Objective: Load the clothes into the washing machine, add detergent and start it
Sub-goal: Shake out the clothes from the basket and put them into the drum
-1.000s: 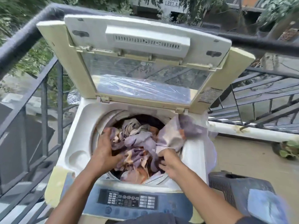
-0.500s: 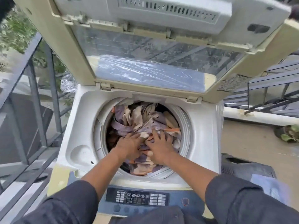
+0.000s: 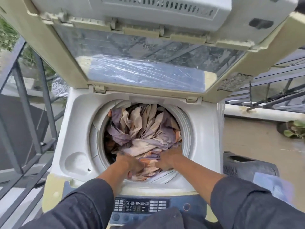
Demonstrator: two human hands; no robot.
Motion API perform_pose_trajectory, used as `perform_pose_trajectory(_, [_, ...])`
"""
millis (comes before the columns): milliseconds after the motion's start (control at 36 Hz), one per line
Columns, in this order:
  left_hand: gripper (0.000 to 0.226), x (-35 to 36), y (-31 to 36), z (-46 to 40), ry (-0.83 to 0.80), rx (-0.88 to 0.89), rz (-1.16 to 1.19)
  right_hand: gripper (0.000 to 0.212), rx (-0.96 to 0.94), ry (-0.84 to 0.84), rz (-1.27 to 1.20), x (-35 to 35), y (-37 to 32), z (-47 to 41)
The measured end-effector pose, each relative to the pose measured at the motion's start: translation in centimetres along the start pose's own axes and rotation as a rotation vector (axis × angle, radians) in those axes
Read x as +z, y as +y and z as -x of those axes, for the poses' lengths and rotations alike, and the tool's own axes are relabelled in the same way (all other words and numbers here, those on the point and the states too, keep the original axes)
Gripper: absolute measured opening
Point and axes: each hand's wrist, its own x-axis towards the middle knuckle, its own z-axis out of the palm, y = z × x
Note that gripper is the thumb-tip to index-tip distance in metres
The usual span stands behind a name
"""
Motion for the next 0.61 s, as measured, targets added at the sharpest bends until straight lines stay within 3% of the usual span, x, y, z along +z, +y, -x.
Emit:
perform_pose_trajectory(83, [0.058,-0.3,-0.1,-0.3,0.091,0.080,-0.058,0.054,-0.023,0.056,-0.144,-0.8,-0.2,1.2])
perform_pose_trajectory(194, [0.058,-0.7,-0.5,0.2,0.243,0.171,0.228,0.044,-0.109,0.183,-0.255,-0.3,0.5,2.8])
perform_pose_trajectory(306, [0.049,-1.3,-0.8,2.5,0.417,0.259,0.236,0.042,-0.125,0.333,-0.402,0.2,1.4,5.1])
perform_pose_trajectory(611, [0.026,-0.7,2.6,11.7,0.651,0.644,0.596,0.022,-0.132,0.863,-0.930,4.3,5.7,13.2])
